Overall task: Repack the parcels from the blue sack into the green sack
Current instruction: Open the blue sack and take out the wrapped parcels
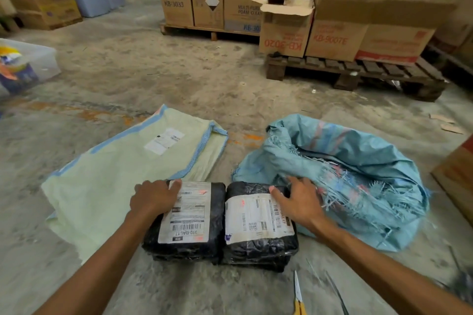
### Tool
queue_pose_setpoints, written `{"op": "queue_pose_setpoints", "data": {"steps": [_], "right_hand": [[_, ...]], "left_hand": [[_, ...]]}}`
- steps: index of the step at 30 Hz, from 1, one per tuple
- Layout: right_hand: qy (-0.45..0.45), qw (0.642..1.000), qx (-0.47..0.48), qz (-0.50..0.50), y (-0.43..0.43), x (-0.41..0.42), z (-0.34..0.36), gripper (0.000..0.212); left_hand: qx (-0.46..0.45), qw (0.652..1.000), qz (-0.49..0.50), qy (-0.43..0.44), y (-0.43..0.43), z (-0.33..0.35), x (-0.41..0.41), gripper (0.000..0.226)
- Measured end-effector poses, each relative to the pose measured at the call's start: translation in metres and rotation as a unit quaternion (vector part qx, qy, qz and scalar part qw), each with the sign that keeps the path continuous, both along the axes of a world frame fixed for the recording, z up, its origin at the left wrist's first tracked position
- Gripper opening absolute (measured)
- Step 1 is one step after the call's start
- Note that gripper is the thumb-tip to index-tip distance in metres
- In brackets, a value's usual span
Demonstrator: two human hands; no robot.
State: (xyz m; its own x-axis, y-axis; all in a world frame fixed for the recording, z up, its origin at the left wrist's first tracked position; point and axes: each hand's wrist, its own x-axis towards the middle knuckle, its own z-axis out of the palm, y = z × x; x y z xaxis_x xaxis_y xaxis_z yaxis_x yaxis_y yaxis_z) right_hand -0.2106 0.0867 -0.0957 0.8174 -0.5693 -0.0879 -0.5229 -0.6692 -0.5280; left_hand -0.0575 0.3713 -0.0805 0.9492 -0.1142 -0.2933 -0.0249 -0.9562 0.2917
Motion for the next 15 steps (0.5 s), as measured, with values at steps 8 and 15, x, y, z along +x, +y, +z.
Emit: {"op": "queue_pose_setpoints", "data": {"steps": [8, 15], "right_hand": [[0.032, 0.988, 0.148, 0.030, -0.026, -0.034, 0.044, 0.032], [-0.184, 0.977, -0.071, -0.081, -0.140, -0.040, 0.072, 0.022]], "left_hand": [[-0.152, 0.960, -0.187, -0.139, -0.133, 0.078, -0.012, 0.040], [-0.221, 0.889, -0.386, -0.111, -0.294, 0.100, -0.042, 0.021]]}}
